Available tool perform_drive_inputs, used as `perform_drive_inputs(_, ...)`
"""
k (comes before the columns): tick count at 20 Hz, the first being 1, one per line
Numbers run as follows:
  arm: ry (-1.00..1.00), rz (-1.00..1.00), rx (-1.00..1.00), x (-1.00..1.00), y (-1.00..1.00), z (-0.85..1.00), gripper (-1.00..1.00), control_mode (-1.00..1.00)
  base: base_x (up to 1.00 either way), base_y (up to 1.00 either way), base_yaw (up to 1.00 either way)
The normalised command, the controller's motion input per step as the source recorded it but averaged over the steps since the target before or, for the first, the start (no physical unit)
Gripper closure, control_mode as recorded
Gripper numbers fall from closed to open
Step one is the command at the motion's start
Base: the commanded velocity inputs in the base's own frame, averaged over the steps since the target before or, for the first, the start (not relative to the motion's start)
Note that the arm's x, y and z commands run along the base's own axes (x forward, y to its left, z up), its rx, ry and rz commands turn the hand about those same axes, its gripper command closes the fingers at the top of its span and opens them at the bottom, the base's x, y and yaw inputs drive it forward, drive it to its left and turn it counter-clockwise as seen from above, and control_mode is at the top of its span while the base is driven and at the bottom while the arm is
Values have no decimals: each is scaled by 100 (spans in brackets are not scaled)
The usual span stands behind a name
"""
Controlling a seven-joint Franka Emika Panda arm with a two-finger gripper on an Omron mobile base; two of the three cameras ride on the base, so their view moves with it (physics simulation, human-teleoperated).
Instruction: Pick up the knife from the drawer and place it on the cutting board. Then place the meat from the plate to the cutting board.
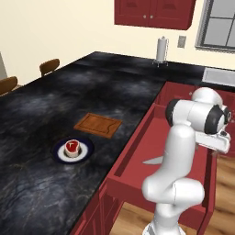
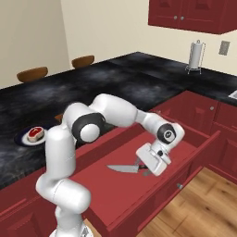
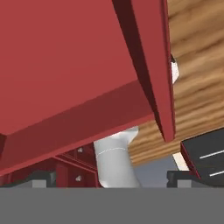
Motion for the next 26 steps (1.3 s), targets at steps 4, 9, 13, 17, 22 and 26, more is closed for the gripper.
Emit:
perform_drive_inputs(4,-19,-42,-22,42,26,0,-100,-100,0,0,0)
perform_drive_inputs(9,-2,-10,-28,50,38,6,-100,-100,0,0,0)
perform_drive_inputs(13,-6,3,-36,18,18,0,-100,-100,0,0,0)
perform_drive_inputs(17,-19,26,-32,0,0,2,-100,-100,0,0,0)
perform_drive_inputs(22,-30,25,-5,0,0,4,-100,-100,0,0,0)
perform_drive_inputs(26,-37,0,0,0,8,-1,-100,-100,0,0,0)
